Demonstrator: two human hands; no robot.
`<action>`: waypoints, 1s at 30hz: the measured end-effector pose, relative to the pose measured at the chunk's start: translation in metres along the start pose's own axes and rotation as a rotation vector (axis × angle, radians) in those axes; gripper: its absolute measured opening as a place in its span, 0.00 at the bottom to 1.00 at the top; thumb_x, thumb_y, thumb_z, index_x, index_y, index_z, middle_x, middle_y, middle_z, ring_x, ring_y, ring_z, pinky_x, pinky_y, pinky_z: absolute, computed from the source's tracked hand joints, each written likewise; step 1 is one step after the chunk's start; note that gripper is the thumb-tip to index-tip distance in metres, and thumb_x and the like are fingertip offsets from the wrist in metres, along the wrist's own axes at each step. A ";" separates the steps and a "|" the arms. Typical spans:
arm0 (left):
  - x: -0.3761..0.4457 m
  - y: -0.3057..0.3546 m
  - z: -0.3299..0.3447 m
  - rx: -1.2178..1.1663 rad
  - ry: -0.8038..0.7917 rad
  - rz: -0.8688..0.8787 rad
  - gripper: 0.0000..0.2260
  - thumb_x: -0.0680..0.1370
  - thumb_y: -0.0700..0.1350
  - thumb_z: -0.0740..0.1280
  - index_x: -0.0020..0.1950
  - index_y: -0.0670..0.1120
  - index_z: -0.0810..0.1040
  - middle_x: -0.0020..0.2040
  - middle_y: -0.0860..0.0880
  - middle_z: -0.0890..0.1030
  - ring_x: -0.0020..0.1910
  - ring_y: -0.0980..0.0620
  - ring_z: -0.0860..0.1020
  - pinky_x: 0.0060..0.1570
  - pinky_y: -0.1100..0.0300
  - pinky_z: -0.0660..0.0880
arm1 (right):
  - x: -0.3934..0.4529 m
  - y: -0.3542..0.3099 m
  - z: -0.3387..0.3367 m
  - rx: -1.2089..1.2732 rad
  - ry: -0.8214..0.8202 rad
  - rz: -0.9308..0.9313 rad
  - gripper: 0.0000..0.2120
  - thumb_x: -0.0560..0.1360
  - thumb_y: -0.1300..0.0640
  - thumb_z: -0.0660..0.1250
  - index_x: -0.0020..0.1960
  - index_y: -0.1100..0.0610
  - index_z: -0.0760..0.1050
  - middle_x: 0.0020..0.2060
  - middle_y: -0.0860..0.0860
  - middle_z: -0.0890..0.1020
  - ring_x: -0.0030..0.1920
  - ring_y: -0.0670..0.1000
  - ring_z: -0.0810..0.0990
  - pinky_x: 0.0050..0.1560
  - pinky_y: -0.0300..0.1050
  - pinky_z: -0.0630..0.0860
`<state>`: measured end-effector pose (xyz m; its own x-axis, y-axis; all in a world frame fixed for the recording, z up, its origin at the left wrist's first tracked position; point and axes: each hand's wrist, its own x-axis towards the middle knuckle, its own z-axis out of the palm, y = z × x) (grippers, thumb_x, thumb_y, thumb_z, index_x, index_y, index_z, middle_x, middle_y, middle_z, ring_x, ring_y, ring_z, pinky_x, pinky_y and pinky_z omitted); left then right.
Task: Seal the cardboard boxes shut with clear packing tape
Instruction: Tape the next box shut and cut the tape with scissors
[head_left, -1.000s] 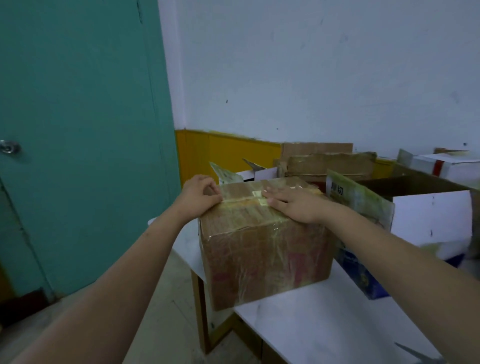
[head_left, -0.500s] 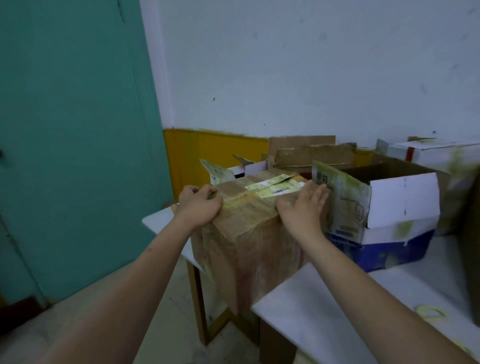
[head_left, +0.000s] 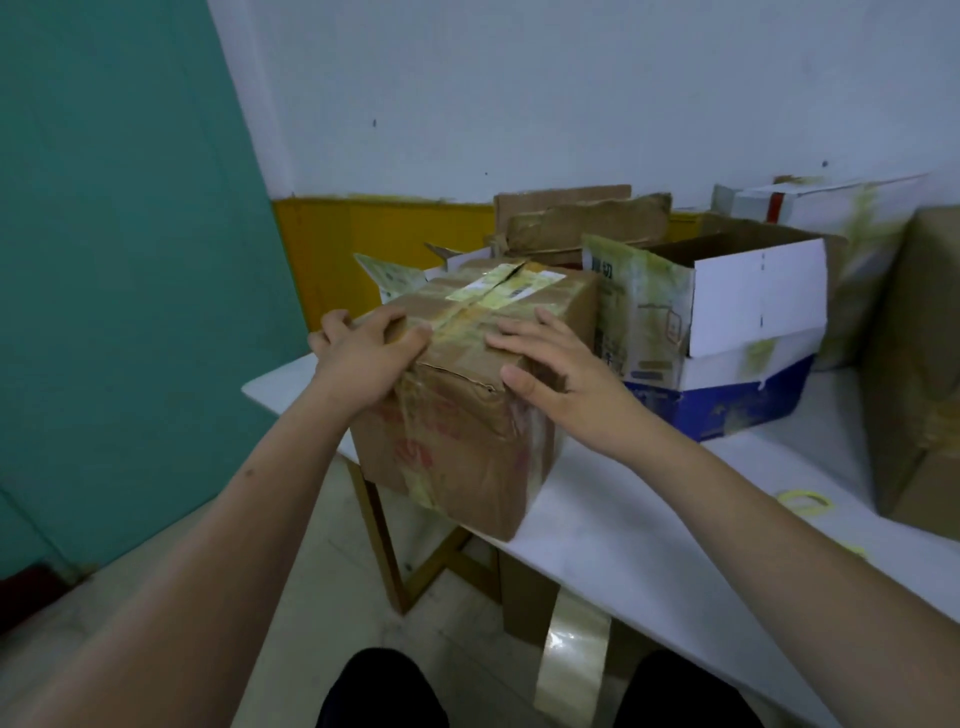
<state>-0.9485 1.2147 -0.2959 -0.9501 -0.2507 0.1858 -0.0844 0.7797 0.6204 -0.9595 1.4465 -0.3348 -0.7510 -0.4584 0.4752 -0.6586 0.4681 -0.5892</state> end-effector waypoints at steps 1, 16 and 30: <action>0.000 0.000 0.000 -0.009 0.002 0.000 0.22 0.81 0.62 0.59 0.75 0.60 0.68 0.79 0.43 0.51 0.78 0.40 0.48 0.74 0.43 0.56 | 0.001 0.001 0.001 0.011 0.012 -0.005 0.25 0.77 0.39 0.61 0.72 0.45 0.72 0.74 0.39 0.66 0.78 0.43 0.49 0.74 0.42 0.47; -0.037 -0.011 0.024 -0.031 0.288 0.151 0.37 0.80 0.69 0.52 0.83 0.51 0.49 0.82 0.46 0.49 0.81 0.47 0.46 0.78 0.46 0.45 | -0.018 0.011 0.006 -0.070 0.050 -0.037 0.29 0.79 0.41 0.58 0.78 0.45 0.60 0.79 0.42 0.56 0.79 0.43 0.49 0.75 0.37 0.51; -0.167 -0.033 0.191 -0.716 -0.596 -0.339 0.51 0.64 0.74 0.73 0.80 0.54 0.59 0.73 0.53 0.74 0.69 0.50 0.74 0.71 0.52 0.69 | -0.142 0.091 0.016 -0.162 0.086 0.122 0.19 0.84 0.48 0.53 0.68 0.53 0.75 0.58 0.46 0.74 0.58 0.43 0.74 0.61 0.41 0.71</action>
<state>-0.8440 1.3407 -0.4925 -0.9216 0.0865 -0.3785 -0.3649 0.1398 0.9205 -0.9121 1.5418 -0.4660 -0.8226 -0.3279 0.4646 -0.5561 0.6347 -0.5365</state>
